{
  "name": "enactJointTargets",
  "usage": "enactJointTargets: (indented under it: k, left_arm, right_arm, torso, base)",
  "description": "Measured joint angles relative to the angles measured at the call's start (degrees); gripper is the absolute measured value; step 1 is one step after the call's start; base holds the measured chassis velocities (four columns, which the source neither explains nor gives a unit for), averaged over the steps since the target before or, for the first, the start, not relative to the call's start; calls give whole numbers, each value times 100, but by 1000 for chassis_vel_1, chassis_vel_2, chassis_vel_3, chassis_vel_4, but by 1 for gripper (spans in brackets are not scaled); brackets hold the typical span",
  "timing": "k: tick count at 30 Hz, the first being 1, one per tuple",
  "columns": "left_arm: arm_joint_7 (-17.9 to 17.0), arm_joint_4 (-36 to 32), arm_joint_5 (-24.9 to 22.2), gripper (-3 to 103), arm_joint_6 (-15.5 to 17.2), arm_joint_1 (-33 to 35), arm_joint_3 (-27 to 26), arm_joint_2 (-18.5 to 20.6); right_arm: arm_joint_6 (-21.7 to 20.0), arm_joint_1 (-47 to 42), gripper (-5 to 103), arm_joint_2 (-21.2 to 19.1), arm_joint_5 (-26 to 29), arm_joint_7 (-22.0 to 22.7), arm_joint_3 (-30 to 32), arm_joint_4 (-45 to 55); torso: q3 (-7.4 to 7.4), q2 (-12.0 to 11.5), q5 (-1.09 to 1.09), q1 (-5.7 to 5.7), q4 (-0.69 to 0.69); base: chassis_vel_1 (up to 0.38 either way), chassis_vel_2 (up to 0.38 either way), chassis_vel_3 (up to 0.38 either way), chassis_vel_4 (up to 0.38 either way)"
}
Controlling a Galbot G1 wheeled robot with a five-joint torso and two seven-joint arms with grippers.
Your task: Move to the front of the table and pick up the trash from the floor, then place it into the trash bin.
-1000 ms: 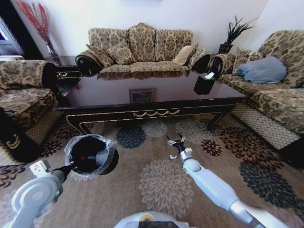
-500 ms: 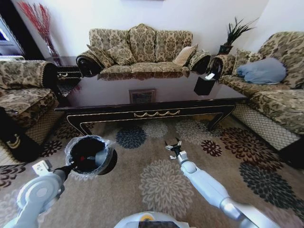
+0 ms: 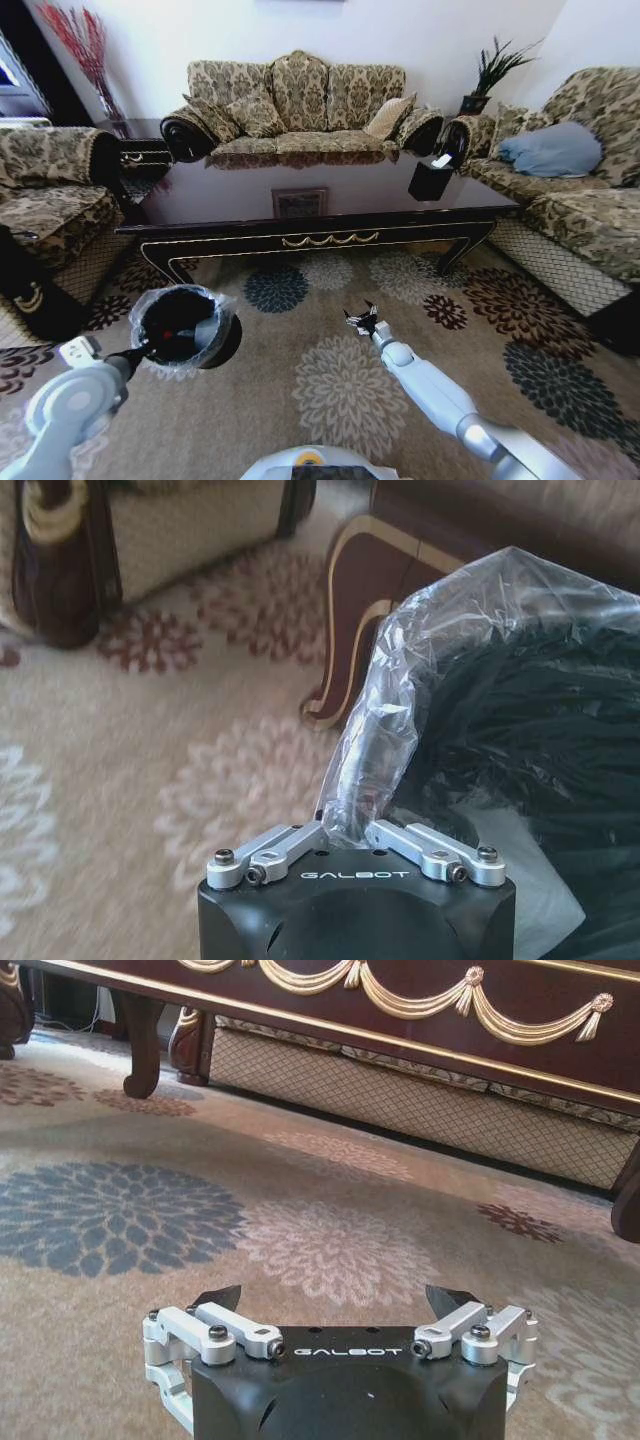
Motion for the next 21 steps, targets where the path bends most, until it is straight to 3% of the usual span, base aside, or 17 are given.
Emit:
enactJointTargets:
  k: [5, 12, 21]
  left_arm:
    - [-11, -192, -132, 0, -6, -1, -269, -36]
    - [-9, -425, -7, 0, 24, 59, -120, -327]
    - [0, -502, 12, 0, 30, 86, -101, -351]
  right_arm:
    - [48, -32, 100, -13, -68, 0, -88, -86]
    - [13, 38, 100, 19, -115, 7, -439, -380]
    - [-108, 160, 100, 188, -118, 44, -527, -1047]
  torso:
    - [-1, 0, 2, 0, 1]
    - [0, 0, -1, 0, 1]
    - [0, 0, 0, 0, 1]
  base:
    - [0, 0, 0, 0]
    - [0, 0, 0, 0]
    - [0, 0, 0, 0]
